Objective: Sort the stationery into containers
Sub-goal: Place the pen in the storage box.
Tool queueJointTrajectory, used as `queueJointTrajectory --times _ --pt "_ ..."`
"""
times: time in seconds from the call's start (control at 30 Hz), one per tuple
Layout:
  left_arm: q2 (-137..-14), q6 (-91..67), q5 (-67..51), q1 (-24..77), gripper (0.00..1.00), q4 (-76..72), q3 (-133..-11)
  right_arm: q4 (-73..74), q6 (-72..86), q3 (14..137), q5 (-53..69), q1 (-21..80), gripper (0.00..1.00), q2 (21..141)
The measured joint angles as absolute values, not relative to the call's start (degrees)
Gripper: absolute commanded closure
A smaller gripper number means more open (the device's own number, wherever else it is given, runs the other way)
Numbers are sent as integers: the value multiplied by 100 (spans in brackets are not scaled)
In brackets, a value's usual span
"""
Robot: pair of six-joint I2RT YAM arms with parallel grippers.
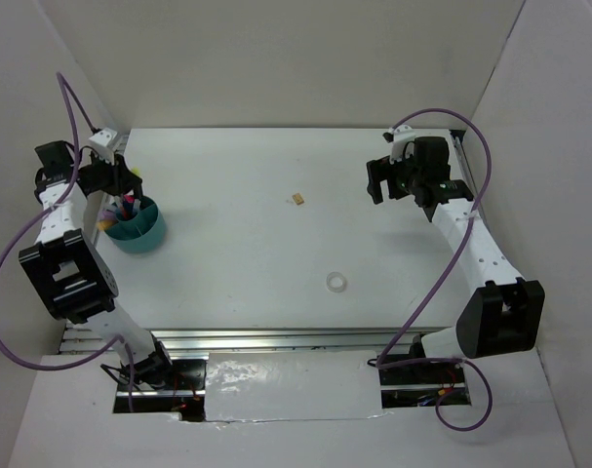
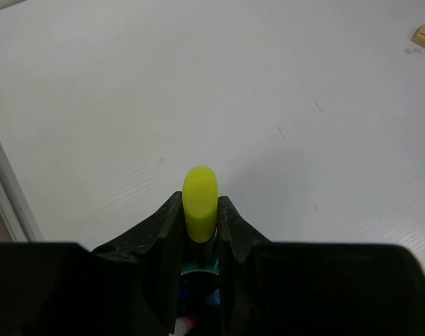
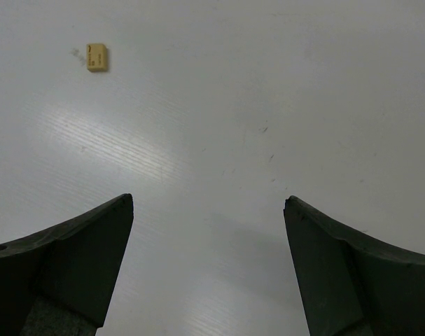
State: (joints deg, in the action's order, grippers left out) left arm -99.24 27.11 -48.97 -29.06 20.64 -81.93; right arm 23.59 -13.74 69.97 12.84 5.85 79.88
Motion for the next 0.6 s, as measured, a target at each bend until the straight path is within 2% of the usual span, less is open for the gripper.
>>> queueJointTrajectory --times 0.17,0.2,0.43,0.6 --pt "-9924 2727 -4860 -2906 60 1994 -8075 2359 -1374 6997 1282 585 5 7985" --pt "-9924 2711 -4858 -2906 52 1942 -8058 2359 -1374 6997 1282 585 5 7985" --pt "-9924 2637 -4847 -2915 43 1712 -8025 2359 -1323 6997 1284 598 4 7985" --pt "-9791 2392 -4847 -2941 42 1446 -8018 2368 -1253 6995 1337 598 7 7985"
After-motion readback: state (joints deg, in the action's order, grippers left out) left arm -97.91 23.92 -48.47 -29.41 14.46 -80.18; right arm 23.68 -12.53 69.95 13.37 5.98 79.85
